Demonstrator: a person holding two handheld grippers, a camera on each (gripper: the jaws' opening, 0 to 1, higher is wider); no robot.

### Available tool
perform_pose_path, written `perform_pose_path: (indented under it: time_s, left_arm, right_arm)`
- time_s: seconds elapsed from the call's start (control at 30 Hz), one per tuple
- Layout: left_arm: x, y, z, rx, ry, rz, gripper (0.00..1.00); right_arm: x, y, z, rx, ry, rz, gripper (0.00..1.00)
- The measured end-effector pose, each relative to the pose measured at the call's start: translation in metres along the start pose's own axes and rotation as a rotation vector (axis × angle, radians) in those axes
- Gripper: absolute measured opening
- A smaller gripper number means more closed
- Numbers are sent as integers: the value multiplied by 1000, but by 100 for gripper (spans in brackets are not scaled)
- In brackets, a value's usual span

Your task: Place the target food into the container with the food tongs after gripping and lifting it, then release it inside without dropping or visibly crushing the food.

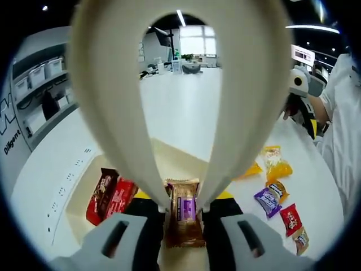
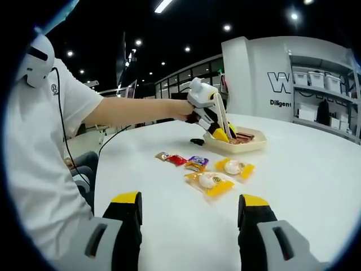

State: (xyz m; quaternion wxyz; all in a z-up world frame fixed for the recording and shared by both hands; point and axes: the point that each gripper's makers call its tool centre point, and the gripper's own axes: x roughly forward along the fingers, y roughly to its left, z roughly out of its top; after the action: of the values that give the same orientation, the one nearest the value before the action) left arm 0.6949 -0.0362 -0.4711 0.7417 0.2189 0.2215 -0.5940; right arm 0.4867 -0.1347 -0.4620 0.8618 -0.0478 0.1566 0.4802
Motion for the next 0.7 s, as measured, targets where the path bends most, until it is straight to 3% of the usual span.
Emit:
perform_pose_path:
  time_s: [0.27,0.7]
  left_arm:
    - [-2,0,-1,-9,3,-2,25]
    - [-3,-3,-3,45,23,-22,23]
  right_arm:
    - [0,1,2,-4,-3,2,68]
    - [0,2,2,-6,-2,1,68]
